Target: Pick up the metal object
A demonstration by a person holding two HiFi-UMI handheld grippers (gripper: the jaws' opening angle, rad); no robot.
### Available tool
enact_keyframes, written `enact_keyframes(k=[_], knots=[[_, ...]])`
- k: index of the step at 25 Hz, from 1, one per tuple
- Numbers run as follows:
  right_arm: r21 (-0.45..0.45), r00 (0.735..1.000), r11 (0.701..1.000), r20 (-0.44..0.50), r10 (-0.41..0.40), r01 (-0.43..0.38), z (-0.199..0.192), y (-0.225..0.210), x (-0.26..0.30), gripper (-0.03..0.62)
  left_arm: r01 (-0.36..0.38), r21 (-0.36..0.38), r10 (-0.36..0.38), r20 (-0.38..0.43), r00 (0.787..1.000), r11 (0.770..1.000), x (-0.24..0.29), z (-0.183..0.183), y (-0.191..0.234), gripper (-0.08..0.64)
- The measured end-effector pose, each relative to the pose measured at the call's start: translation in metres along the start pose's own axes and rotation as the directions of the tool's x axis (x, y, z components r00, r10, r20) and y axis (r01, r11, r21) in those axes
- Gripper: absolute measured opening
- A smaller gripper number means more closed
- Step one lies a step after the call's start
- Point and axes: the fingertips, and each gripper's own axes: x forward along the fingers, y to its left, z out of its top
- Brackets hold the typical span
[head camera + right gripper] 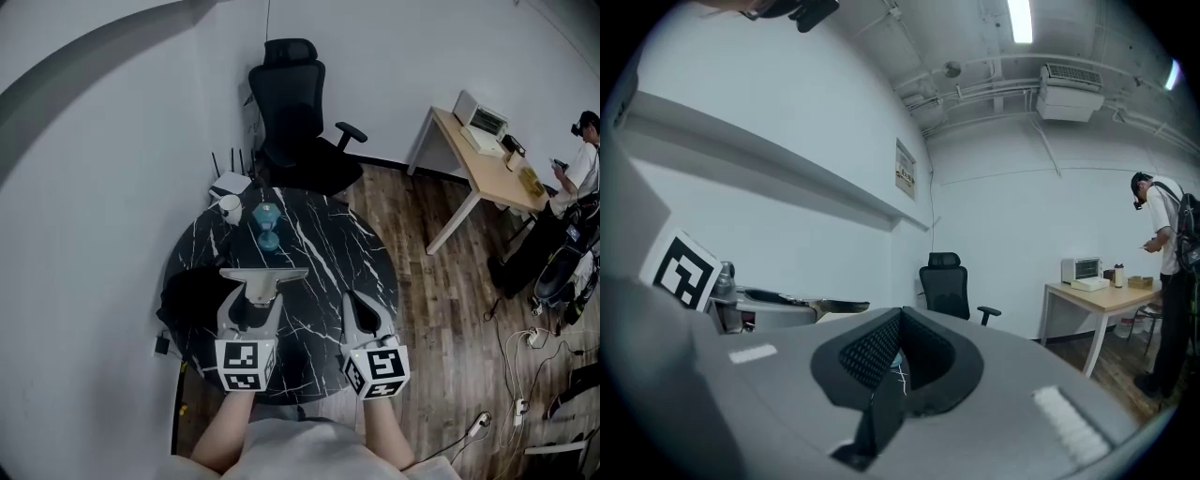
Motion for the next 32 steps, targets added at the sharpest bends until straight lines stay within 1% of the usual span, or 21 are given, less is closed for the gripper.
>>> enact_keyframes(k=[17, 24, 32], knots=[[-0.048, 0.998, 0.998, 0.050, -0.026, 0.028, 0.023, 0.013, -0.029, -0.002, -0.002, -0.017, 0.004, 0.104, 0.995, 1.000, -0.041, 0.037, 0.010, 0.272], [-0.063, 0.997, 0.997, 0.074, -0.037, 0.042, 0.033, 0.017, -0.037, -0.002, -0.005, -0.022, 0.008, 0.153, 0.988, 1.000, -0.055, 0.054, 0.016, 0.272], [-0.070, 0.993, 0.996, 0.104, -0.049, 0.056, 0.043, 0.022, -0.053, -0.002, -0.004, -0.012, 0.007, 0.204, 0.979, 1.000, -0.073, 0.071, 0.016, 0.272]])
